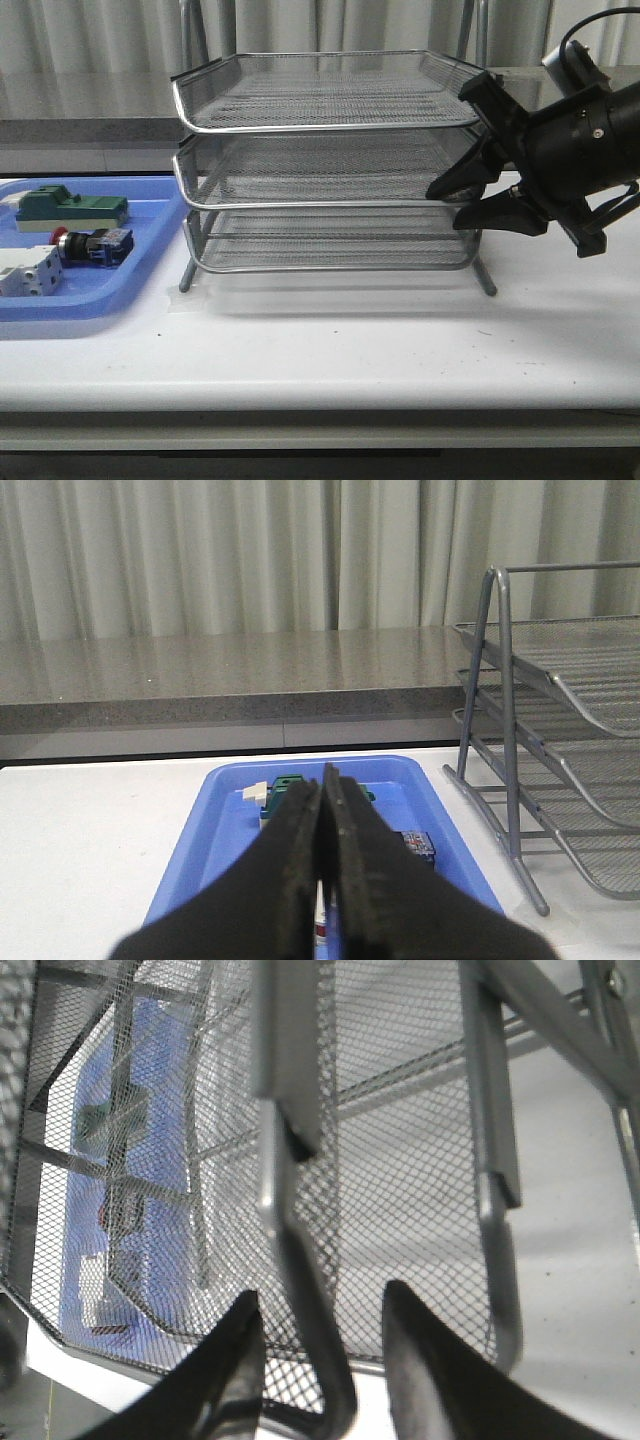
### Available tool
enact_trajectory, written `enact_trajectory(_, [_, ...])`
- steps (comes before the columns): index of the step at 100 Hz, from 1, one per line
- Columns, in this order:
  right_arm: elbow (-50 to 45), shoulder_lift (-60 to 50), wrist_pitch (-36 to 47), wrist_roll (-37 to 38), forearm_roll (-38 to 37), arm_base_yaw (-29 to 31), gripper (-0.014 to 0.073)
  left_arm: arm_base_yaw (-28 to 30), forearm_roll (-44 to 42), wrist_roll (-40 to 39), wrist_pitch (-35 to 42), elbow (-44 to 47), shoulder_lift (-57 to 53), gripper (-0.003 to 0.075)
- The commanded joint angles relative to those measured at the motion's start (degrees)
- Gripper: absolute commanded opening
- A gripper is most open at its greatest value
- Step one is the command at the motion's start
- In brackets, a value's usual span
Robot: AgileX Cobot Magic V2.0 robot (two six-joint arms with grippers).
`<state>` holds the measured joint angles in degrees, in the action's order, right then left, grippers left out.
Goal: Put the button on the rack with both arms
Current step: 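Reach the right gripper to the middle wire tray's front edge, then grip the middle tray with the right gripper and pull it outward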
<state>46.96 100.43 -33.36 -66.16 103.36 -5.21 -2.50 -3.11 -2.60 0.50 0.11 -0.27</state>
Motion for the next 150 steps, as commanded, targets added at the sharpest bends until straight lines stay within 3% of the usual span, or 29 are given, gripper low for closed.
enact_trajectory(1, [1.52, -1.93, -3.61, -0.93, 3.77, 0.0, 0.0199, -0.44, -0.04, -0.75, 4.92, 2.72, -1.81, -0.002])
enact_trajectory(24, [1.52, -1.93, -3.85, -0.99, 3.72, 0.0, 0.0021, -0.44, -0.04, -0.75, 4.92, 2.72, -1.81, -0.002])
enact_trajectory(38, [0.92, -1.93, -3.98, -0.99, 3.06, 0.0, -0.0038, -0.44, -0.04, -0.75, 4.92, 2.72, -1.81, -0.002])
enact_trajectory(61, [-3.24, -1.93, -5.36, -1.23, 0.37, 0.0, -0.0038, -0.44, -0.04, -0.75, 4.92, 2.72, -1.81, -0.002])
enact_trajectory(85, [-11.21, -4.36, -6.26, -7.87, 1.17, 0.0, -0.0038, -0.44, -0.04, -0.75, 4.92, 2.72, -1.81, -0.002])
enact_trajectory(137, [-25.58, -15.53, -4.96, -15.84, 7.83, 0.0, -0.0035, -0.44, -0.04, -0.75, 4.92, 2.72, -1.81, -0.002])
enact_trajectory(150, [-25.58, -15.66, -4.69, -15.84, 7.83, 0.0, 0.0057, -0.44, -0.04, -0.75, 4.92, 2.72, -1.81, -0.002])
